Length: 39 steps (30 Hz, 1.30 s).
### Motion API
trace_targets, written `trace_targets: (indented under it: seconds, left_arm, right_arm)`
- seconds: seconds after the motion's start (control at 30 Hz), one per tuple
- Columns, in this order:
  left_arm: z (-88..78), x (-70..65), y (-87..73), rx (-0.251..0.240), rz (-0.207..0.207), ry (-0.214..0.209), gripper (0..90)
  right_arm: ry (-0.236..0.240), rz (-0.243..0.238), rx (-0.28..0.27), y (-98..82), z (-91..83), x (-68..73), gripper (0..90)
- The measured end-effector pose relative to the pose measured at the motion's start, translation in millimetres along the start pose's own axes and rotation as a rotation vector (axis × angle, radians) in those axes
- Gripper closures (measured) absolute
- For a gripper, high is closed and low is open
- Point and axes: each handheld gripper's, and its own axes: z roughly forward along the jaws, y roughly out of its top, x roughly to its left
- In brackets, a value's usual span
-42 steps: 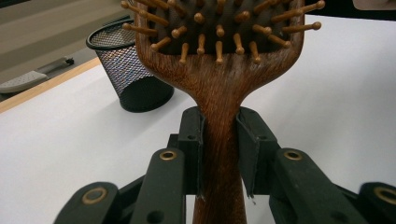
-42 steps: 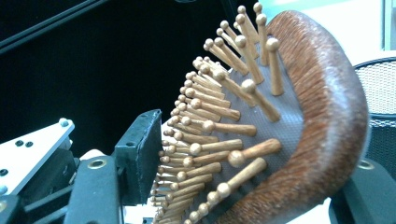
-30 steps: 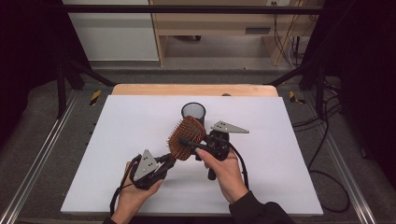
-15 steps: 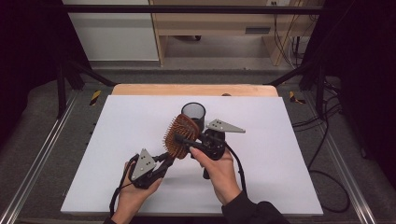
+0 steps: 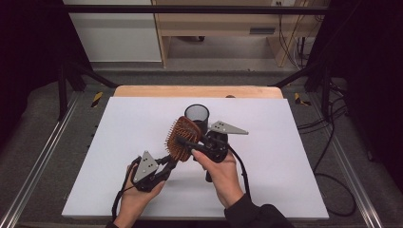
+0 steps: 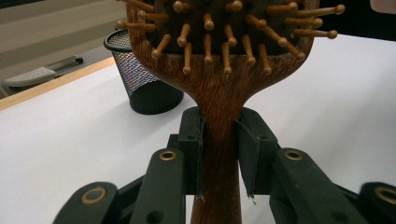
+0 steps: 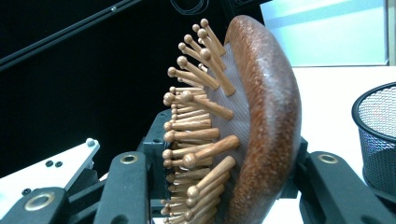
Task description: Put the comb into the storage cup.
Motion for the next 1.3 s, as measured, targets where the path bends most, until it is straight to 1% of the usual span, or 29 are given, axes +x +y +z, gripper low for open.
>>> trace_targets:
  seconds: [0.2, 0.27, 0.3, 0.4, 0.5, 0.57, 0.73, 0.83, 0.93, 0.97, 1.0, 1.1, 1.23, 1.3]
  left_arm:
    - [-0.6, 0.5, 0.0, -0.015, 0.001, 0.012, 71.6]
    - [-1.1, 1.0, 0.1, -0.024, -0.007, 0.015, 69.7]
    - [-1.3, 1.4, 0.1, -0.025, -0.011, 0.017, 68.4]
    - [-2.3, 3.9, -1.1, -0.024, -0.022, 0.028, 59.9]
    - [-6.1, 7.9, -2.0, -0.032, -0.031, 0.041, 53.2]
    - [-9.4, 12.2, -2.0, -0.043, -0.048, 0.053, 47.8]
    - [-19.7, 25.4, -2.6, -0.067, -0.098, 0.107, 36.1]
    - [-28.4, 35.4, -6.1, -0.078, -0.122, 0.147, 28.3]
    - [-37.9, 46.2, -11.3, -0.077, -0.167, 0.197, 15.3]
    - [-42.0, 50.5, -13.9, -0.080, -0.180, 0.216, 12.9]
    - [-44.3, 53.0, -15.2, -0.081, -0.188, 0.224, 10.0]
    - [-52.9, 61.5, -19.4, -0.098, -0.215, 0.257, 7.1]
    - [-61.9, 69.2, -22.9, -0.107, -0.231, 0.285, 7.0]
    - [-66.5, 72.4, -24.8, -0.112, -0.243, 0.291, 7.0]
  right_arm:
    - [0.002, 0.022, -0.008, 0.7, -0.9, -2.3, 52.4]
    - [-0.005, 0.025, -0.012, 1.2, -1.4, -2.6, 52.5]
    - [-0.015, 0.026, -0.015, 1.6, -2.1, -3.1, 52.5]
    - [-0.030, 0.035, -0.029, 4.2, -5.3, -7.4, 52.5]
    - [-0.050, 0.043, -0.053, 8.9, -12.2, -16.0, 52.5]
    - [-0.068, 0.049, -0.061, 11.6, -17.6, -22.3, 52.5]
    - [-0.108, 0.063, -0.084, 17.9, -31.8, -39.7, 52.5]
    - [-0.131, 0.068, -0.095, 21.3, -41.0, -48.8, 52.4]
    - [-0.152, 0.068, -0.100, 24.6, -50.6, -57.5, 52.3]
    - [-0.161, 0.067, -0.100, 25.7, -53.8, -60.1, 52.3]
    - [-0.169, 0.065, -0.103, 27.0, -57.7, -63.4, 52.3]
    - [-0.187, 0.066, -0.107, 29.6, -66.0, -69.3, 52.3]
    - [-0.211, 0.067, -0.113, 33.3, -75.9, -76.4, 52.3]
    - [-0.221, 0.067, -0.114, 35.3, -79.9, -79.0, 52.3]
